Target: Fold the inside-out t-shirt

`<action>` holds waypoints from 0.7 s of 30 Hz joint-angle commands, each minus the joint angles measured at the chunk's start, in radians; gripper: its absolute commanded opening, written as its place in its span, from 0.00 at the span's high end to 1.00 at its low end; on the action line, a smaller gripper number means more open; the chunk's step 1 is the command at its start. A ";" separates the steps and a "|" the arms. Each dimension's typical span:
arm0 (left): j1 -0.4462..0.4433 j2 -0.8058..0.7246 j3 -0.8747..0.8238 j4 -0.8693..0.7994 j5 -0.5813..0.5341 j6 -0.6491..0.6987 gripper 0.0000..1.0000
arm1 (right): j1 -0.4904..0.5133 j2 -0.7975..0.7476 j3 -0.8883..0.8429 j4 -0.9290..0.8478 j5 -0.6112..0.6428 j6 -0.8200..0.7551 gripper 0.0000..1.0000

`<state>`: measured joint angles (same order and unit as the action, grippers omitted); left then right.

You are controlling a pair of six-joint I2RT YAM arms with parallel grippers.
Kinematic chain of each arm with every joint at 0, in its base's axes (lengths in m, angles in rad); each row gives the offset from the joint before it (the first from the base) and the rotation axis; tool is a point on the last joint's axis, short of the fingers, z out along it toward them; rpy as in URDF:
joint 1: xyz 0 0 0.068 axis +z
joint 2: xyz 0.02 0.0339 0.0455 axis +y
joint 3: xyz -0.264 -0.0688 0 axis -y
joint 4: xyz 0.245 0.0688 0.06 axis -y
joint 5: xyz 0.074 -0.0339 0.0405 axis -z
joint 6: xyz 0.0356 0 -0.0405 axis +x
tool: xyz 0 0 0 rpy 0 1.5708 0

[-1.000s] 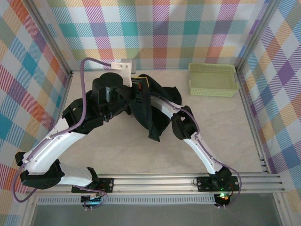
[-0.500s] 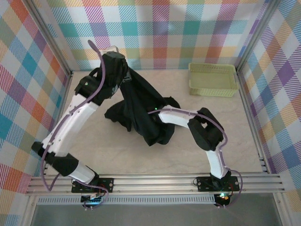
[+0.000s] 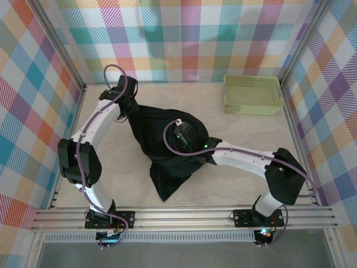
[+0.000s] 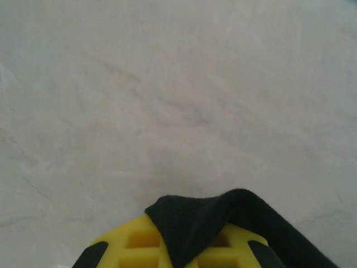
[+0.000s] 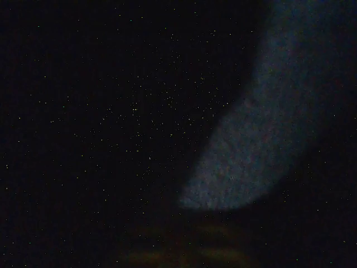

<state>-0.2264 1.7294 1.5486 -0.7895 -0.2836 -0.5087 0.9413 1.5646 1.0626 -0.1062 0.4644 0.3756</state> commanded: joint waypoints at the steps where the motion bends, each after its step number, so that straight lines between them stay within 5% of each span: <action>1: 0.011 -0.062 -0.082 0.099 0.075 -0.010 1.00 | -0.007 -0.100 -0.023 0.098 0.040 -0.021 1.00; 11: 0.006 0.220 -0.049 -0.015 0.111 0.026 1.00 | -0.005 -0.260 -0.030 0.227 -0.432 -0.039 1.00; 21: 0.011 0.246 -0.089 -0.075 -0.040 -0.001 1.00 | -0.008 -0.422 -0.174 0.255 -0.342 -0.071 1.00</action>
<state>-0.2306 1.9877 1.4807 -0.8204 -0.2024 -0.5022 0.9413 1.2488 0.8806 0.0544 0.0814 0.3386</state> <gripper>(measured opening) 0.068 0.065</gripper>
